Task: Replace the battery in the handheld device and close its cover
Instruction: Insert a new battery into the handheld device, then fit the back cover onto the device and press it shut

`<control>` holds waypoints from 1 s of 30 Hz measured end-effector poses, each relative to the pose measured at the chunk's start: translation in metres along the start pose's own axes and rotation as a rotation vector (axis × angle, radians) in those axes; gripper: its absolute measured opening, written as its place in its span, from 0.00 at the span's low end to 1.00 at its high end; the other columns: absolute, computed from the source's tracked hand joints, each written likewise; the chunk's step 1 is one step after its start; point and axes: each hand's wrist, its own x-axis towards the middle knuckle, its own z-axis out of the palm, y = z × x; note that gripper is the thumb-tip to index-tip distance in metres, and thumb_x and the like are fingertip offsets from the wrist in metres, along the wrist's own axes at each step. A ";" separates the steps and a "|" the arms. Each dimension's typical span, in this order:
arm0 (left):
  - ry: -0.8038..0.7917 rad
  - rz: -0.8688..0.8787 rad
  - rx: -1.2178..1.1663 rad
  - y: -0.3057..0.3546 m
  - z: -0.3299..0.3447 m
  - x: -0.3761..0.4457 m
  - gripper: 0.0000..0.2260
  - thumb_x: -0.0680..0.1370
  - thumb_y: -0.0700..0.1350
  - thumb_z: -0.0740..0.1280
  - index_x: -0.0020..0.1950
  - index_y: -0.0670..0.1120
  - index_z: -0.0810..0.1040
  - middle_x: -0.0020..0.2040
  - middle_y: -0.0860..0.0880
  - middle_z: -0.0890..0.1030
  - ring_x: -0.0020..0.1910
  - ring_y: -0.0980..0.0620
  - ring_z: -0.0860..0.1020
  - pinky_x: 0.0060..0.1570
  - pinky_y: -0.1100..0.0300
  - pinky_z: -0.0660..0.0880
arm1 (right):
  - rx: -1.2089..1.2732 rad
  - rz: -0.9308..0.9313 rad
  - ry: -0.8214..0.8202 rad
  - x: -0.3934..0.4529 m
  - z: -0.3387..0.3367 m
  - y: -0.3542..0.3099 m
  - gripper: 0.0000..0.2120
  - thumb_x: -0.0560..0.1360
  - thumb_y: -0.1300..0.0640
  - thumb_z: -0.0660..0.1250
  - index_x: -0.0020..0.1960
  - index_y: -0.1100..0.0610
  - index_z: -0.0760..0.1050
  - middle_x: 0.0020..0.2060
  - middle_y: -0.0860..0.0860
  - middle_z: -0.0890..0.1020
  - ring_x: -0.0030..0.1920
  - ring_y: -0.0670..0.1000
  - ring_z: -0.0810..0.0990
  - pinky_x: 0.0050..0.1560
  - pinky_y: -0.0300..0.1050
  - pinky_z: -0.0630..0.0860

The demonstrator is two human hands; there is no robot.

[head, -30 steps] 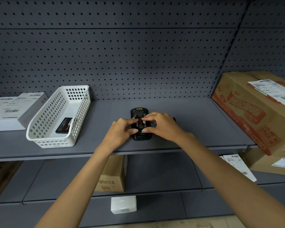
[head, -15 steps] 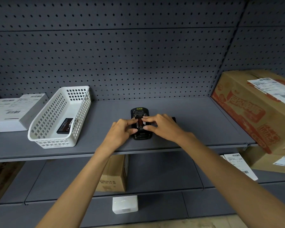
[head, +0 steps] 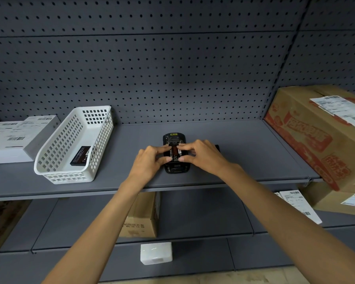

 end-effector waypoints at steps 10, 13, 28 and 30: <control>0.004 0.016 0.085 0.001 0.001 0.001 0.21 0.77 0.47 0.70 0.70 0.50 0.75 0.70 0.51 0.75 0.69 0.47 0.73 0.69 0.52 0.69 | -0.036 -0.005 0.010 0.001 0.002 0.000 0.26 0.75 0.51 0.72 0.71 0.52 0.72 0.69 0.50 0.76 0.62 0.51 0.79 0.64 0.49 0.75; 0.006 0.014 0.099 0.001 0.000 0.002 0.20 0.77 0.47 0.70 0.70 0.51 0.75 0.69 0.51 0.76 0.69 0.46 0.73 0.69 0.51 0.70 | -0.024 0.003 0.018 0.001 0.003 0.001 0.25 0.75 0.50 0.72 0.71 0.52 0.73 0.69 0.51 0.76 0.62 0.52 0.79 0.64 0.50 0.75; 0.031 0.046 0.127 0.022 0.010 0.013 0.22 0.77 0.48 0.69 0.70 0.63 0.72 0.66 0.47 0.79 0.66 0.39 0.74 0.61 0.45 0.73 | -0.012 0.059 0.056 -0.005 -0.034 0.031 0.25 0.77 0.53 0.70 0.72 0.56 0.71 0.70 0.52 0.75 0.70 0.51 0.73 0.71 0.55 0.71; 0.017 0.062 0.144 0.030 0.014 0.017 0.22 0.78 0.50 0.68 0.70 0.63 0.71 0.68 0.47 0.77 0.67 0.39 0.72 0.62 0.44 0.73 | -0.033 0.090 0.029 -0.009 -0.042 0.039 0.27 0.77 0.52 0.70 0.74 0.56 0.69 0.72 0.53 0.72 0.73 0.52 0.70 0.73 0.55 0.67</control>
